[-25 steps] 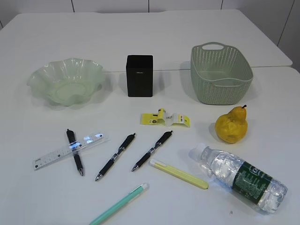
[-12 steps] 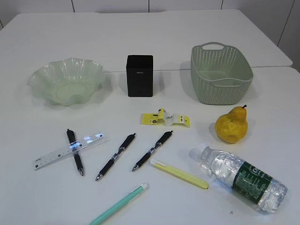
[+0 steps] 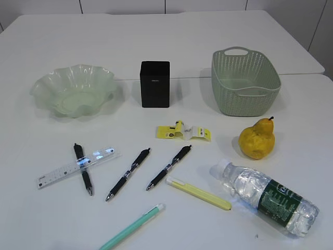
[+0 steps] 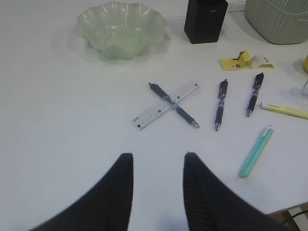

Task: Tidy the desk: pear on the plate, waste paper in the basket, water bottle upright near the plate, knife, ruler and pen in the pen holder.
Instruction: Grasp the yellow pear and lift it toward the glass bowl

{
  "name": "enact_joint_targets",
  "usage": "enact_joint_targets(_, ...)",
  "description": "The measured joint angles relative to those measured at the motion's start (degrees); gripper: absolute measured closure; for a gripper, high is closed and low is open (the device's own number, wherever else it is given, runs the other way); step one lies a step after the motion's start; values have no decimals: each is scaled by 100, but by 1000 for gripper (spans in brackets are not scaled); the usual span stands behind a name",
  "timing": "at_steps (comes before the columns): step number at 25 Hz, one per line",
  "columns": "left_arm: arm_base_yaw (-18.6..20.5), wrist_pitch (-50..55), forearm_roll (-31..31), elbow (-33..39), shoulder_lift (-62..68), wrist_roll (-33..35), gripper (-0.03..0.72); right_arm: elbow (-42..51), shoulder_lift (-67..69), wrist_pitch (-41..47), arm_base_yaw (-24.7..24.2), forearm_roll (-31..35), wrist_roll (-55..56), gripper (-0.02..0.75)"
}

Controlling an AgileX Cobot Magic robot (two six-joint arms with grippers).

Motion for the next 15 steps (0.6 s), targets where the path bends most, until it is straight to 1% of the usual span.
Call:
enact_joint_targets(1, 0, 0, -3, 0, 0, 10, 445, 0, 0, 0, 0, 0, 0, 332)
enact_joint_targets(6, 0, 0, -125, 0, 33, 153, 445, 0, 869, -344, 0, 0, -55, 331)
enact_joint_targets(12, 0, -51, -289, 0, 387, 268, 444, 0, 1418, -620, 0, 4, -77, 331)
enact_joint_targets(15, 0, -75, -500, 0, 569, 468, 444, -41, 1677, -737, 0, 28, -109, 332)
